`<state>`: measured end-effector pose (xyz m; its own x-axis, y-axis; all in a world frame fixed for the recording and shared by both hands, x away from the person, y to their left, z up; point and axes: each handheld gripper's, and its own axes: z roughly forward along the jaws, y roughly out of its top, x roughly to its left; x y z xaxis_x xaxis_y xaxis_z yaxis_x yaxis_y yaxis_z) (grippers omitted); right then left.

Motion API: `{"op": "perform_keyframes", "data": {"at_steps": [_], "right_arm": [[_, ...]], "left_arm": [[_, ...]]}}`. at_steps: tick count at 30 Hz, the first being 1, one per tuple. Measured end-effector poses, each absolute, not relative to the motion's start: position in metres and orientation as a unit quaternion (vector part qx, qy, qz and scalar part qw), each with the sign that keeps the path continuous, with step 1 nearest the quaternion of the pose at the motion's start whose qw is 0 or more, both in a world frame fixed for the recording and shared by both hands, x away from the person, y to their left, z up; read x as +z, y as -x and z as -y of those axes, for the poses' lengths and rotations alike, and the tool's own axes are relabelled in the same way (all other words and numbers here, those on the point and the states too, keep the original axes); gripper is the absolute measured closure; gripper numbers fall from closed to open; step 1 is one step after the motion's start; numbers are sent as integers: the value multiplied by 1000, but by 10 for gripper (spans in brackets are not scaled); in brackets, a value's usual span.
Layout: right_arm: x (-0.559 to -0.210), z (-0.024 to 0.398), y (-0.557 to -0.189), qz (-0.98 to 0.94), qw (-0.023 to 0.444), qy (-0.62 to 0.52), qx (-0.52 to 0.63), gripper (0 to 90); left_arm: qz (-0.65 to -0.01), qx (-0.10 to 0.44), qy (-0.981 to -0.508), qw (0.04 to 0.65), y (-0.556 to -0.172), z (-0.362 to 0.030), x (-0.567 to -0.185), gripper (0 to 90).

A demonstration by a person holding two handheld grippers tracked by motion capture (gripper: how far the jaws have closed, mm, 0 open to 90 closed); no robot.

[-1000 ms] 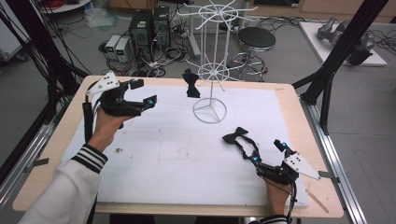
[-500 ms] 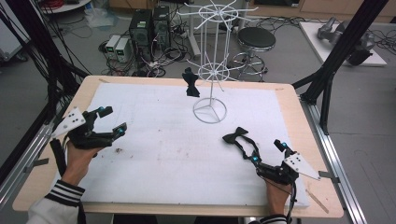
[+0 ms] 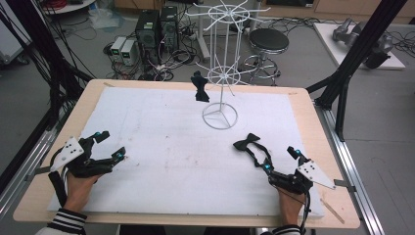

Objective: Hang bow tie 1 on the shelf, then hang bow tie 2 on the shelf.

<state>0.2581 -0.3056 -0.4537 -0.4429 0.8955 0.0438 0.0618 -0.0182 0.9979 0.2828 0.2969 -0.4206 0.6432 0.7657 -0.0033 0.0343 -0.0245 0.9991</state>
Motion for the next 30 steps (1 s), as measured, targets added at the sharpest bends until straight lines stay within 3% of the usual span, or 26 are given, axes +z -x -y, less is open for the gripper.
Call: {"op": "perform_keyframes", "data": {"at_steps": [30], "right_arm": [[-437, 310, -262, -629, 346, -381, 582, 38]], "left_arm": [[-319, 298, -642, 630, -281, -299, -436, 154]]}}
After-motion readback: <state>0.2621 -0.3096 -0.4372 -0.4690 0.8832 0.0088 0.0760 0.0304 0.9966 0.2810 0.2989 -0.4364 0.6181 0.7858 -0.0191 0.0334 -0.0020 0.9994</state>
